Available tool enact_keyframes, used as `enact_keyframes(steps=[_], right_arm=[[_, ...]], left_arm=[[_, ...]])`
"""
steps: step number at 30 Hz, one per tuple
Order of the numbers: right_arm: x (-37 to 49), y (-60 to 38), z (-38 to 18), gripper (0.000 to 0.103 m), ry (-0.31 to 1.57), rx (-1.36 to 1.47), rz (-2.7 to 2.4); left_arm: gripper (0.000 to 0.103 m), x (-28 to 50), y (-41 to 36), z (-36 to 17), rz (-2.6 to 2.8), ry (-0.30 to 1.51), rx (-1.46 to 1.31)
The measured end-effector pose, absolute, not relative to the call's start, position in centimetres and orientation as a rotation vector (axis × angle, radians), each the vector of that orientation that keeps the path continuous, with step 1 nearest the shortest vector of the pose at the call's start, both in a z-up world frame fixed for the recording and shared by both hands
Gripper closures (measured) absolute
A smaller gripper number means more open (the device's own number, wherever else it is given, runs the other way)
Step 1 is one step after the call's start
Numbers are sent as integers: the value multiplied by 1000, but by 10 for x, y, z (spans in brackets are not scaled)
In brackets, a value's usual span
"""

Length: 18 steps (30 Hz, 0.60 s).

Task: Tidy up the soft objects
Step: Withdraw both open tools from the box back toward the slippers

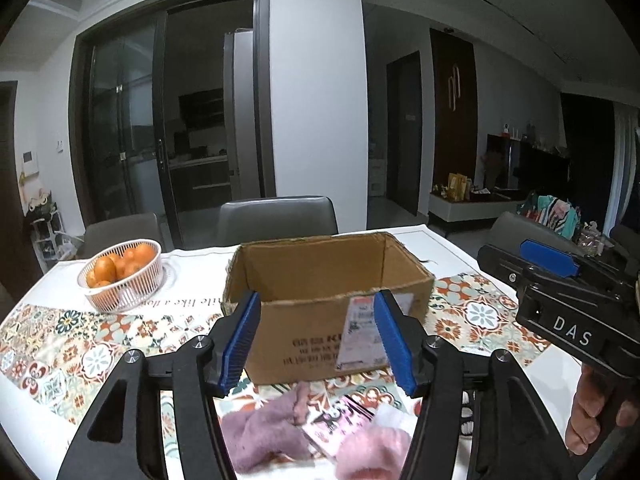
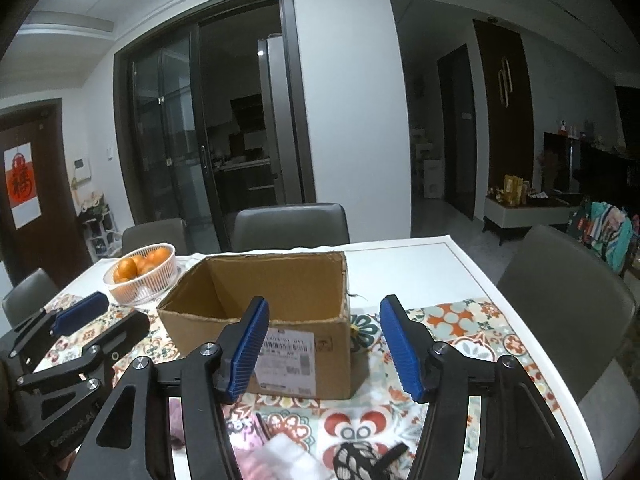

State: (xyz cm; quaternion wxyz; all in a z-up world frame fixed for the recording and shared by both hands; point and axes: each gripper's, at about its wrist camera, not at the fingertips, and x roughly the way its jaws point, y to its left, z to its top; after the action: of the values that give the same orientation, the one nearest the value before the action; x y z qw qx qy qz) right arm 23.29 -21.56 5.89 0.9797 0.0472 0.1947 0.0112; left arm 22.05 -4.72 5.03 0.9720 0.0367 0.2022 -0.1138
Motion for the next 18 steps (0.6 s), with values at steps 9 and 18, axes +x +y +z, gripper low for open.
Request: enact_keyframes(steps=[9, 18], right_arm=[[200, -224, 48, 39, 385, 103, 6], [173, -239, 18, 39, 453, 118, -6]], left_arm=[[40, 190, -56, 37, -238, 413, 81], [39, 163, -66, 14, -254, 430, 108]])
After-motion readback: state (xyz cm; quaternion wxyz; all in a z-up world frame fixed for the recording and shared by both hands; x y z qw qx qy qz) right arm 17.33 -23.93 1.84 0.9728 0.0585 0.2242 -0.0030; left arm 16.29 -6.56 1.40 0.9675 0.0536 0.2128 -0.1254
